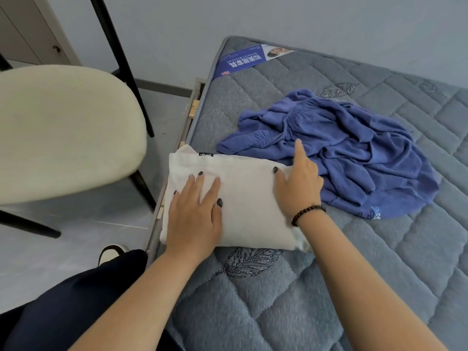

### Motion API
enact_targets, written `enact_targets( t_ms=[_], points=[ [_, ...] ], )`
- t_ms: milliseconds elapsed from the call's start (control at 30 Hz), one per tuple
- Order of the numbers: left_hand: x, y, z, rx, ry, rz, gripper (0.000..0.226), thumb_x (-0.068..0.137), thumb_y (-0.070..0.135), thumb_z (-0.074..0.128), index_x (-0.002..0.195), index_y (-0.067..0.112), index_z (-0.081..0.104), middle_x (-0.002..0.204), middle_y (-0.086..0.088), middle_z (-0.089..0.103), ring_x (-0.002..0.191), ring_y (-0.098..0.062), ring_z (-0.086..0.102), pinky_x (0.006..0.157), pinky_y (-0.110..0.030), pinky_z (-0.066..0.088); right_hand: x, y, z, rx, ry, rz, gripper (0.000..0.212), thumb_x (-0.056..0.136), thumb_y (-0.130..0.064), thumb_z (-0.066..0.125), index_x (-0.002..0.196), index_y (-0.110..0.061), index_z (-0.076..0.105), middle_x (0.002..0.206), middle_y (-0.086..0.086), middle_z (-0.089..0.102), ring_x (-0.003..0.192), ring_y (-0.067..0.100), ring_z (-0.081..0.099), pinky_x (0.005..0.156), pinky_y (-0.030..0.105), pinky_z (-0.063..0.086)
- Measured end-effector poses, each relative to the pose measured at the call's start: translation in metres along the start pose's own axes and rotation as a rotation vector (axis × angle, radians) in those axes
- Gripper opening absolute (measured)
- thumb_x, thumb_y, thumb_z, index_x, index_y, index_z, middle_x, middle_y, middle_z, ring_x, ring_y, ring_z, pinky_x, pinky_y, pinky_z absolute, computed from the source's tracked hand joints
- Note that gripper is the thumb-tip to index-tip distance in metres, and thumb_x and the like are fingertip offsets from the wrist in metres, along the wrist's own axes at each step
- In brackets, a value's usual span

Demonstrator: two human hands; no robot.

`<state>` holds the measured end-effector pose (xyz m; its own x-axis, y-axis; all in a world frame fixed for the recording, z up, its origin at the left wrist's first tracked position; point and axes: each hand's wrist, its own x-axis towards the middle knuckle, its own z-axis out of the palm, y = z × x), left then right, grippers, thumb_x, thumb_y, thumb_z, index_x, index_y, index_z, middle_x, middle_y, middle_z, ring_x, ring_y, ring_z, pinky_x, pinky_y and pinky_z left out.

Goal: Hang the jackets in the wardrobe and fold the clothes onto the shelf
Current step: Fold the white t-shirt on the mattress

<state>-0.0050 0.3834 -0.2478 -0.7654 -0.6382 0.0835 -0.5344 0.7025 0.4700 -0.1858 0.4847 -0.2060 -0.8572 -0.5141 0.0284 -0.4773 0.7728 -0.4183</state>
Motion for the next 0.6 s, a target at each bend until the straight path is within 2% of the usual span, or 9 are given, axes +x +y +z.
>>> enact_targets(
  t_ms=[67, 133, 233, 300, 367, 467, 533, 600],
  points=[
    [0.001, -0.002, 0.004, -0.002, -0.029, -0.006, 0.055, 0.091, 0.033, 0.027, 0.142, 0.021, 0.046, 0.150, -0.011, 0.039, 0.142, -0.033, 0.029, 0.105, -0.056, 0.036, -0.030, -0.013, 0.003, 0.027, 0.072, -0.181, 0.064, 0.096, -0.025, 0.048, 0.151, -0.018, 0.016, 0.152, 0.004, 0.032, 0.142, 0.025, 0.025, 0.110, 0.049, 0.025],
    [0.004, -0.007, 0.005, -0.002, -0.030, 0.011, 0.056, 0.092, 0.035, 0.025, 0.144, 0.024, 0.043, 0.153, -0.009, 0.036, 0.144, -0.031, 0.025, 0.108, -0.055, 0.033, -0.058, -0.017, 0.016, -0.036, 0.029, -0.323, 0.056, 0.096, -0.032, 0.039, 0.149, -0.019, 0.025, 0.154, 0.005, 0.030, 0.145, 0.027, 0.021, 0.112, 0.052, 0.023],
    [0.006, -0.012, 0.004, 0.006, -0.065, 0.015, 0.061, 0.090, 0.044, 0.017, 0.148, 0.033, 0.031, 0.160, -0.001, 0.019, 0.149, -0.022, 0.009, 0.117, -0.050, 0.017, -0.074, -0.007, 0.040, -0.108, -0.165, -0.301, 0.064, 0.093, -0.054, 0.012, 0.151, -0.028, 0.019, 0.160, -0.002, 0.011, 0.148, 0.020, 0.003, 0.118, 0.050, 0.006],
    [0.008, -0.014, 0.005, 0.005, -0.092, -0.007, 0.064, 0.087, 0.050, 0.013, 0.150, 0.039, 0.023, 0.162, 0.004, 0.008, 0.149, -0.017, -0.002, 0.120, -0.044, 0.008, -0.068, 0.002, 0.050, -0.134, -0.187, -0.280, 0.068, 0.090, -0.059, 0.006, 0.152, -0.033, 0.006, 0.161, -0.007, -0.002, 0.148, 0.015, -0.009, 0.118, 0.047, -0.004],
    [0.010, -0.013, 0.006, -0.001, -0.091, -0.031, 0.065, 0.086, 0.053, 0.013, 0.150, 0.040, 0.022, 0.162, 0.002, 0.005, 0.149, -0.017, -0.004, 0.120, -0.043, 0.006, -0.062, 0.005, 0.054, -0.158, -0.185, -0.286, 0.068, 0.089, -0.061, 0.005, 0.152, -0.035, -0.002, 0.160, -0.009, -0.009, 0.147, 0.014, -0.014, 0.118, 0.046, -0.008],
    [0.006, -0.010, 0.008, 0.002, -0.004, -0.132, 0.072, 0.084, 0.057, 0.022, 0.151, 0.030, 0.024, 0.161, -0.008, 0.010, 0.148, -0.027, 0.004, 0.119, -0.045, 0.014, -0.063, 0.004, 0.055, -0.140, -0.172, -0.279, 0.071, 0.089, -0.063, 0.009, 0.152, -0.033, -0.002, 0.160, -0.006, -0.011, 0.146, 0.015, -0.016, 0.118, 0.048, -0.008],
    [0.000, -0.005, 0.006, -0.041, 0.047, -0.279, 0.081, 0.081, 0.062, 0.031, 0.151, 0.023, 0.021, 0.159, -0.010, 0.014, 0.145, -0.029, 0.013, 0.116, -0.046, 0.021, -0.068, 0.004, 0.055, -0.058, -0.070, -0.198, 0.078, 0.088, -0.065, 0.018, 0.153, -0.025, 0.002, 0.160, 0.000, -0.011, 0.146, 0.018, -0.017, 0.117, 0.045, -0.012],
    [-0.005, -0.002, 0.000, -0.108, 0.056, -0.351, 0.088, 0.079, 0.067, 0.040, 0.149, 0.015, 0.023, 0.154, -0.009, 0.024, 0.138, -0.030, 0.024, 0.111, -0.046, 0.029, -0.076, 0.005, 0.054, 0.066, 0.082, -0.024, 0.088, 0.086, -0.066, 0.029, 0.153, -0.015, 0.002, 0.160, 0.007, -0.010, 0.147, 0.021, -0.015, 0.117, 0.041, -0.012]
  ],
)
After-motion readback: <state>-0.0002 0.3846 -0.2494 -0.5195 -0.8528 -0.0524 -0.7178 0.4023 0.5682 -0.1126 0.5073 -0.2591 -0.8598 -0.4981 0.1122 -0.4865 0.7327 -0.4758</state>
